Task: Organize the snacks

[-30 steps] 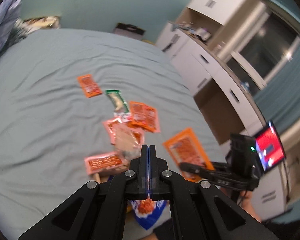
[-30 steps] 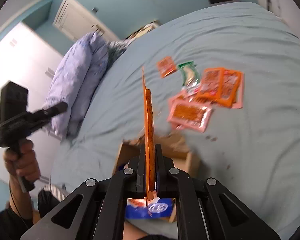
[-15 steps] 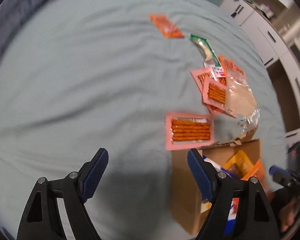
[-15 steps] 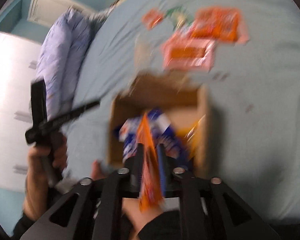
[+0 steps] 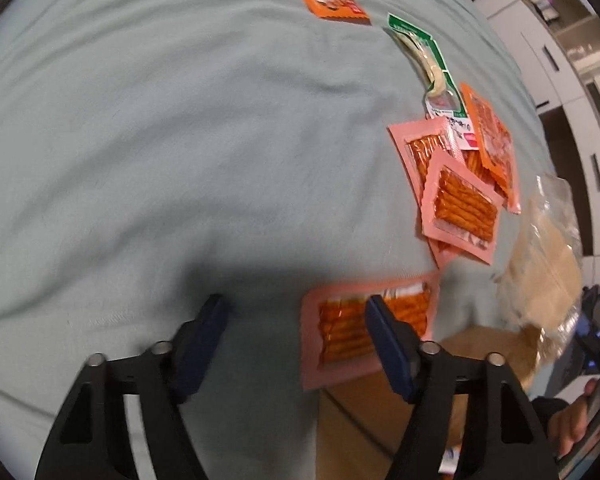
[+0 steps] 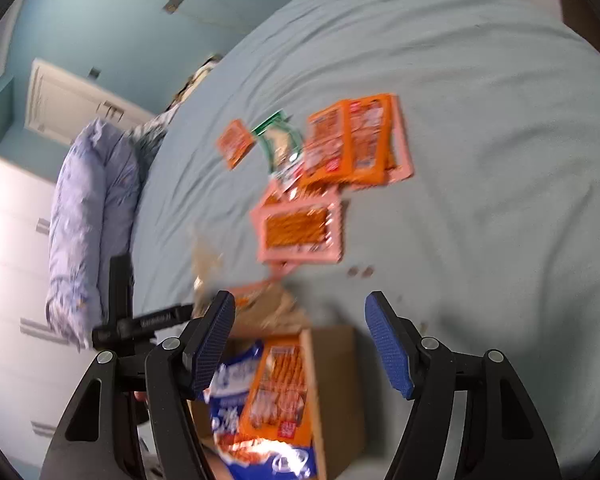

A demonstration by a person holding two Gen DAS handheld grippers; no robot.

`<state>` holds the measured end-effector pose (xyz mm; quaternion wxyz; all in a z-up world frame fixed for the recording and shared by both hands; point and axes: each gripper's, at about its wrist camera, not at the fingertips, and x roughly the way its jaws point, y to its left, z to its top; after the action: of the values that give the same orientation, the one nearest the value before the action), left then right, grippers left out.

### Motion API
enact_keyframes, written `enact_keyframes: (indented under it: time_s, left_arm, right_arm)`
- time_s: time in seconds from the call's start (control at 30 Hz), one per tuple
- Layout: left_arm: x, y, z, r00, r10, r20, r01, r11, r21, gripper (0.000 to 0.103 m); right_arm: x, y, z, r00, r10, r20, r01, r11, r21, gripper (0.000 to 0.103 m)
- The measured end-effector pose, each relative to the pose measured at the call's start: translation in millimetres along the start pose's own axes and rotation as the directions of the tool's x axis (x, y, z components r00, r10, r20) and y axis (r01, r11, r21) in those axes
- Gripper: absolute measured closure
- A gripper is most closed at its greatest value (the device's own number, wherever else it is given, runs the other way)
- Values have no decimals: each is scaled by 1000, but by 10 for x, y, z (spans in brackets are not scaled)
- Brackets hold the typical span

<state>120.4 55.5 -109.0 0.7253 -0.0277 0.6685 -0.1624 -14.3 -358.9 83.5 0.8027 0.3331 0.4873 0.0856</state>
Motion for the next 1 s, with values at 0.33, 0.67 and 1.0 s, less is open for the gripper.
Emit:
enact_keyframes:
  time_s: [0.33,0.67,1.0]
  left_arm:
    - [47,-158,-117,995,-64,-80,66,998,24,103]
    - [-14,188,-192,985,-154,-77,145,983,-110,103]
    - [145,9,-83,944,-303,-131,295,953,-76,56]
  right_arm:
    - [75,-96,-17,998,-48,-28,49,998,44,36]
    - [497,106,198,989,-105,-103,92,988,-123,36]
    - [1386,483,313,947,-231,-223,132,914,-385,18]
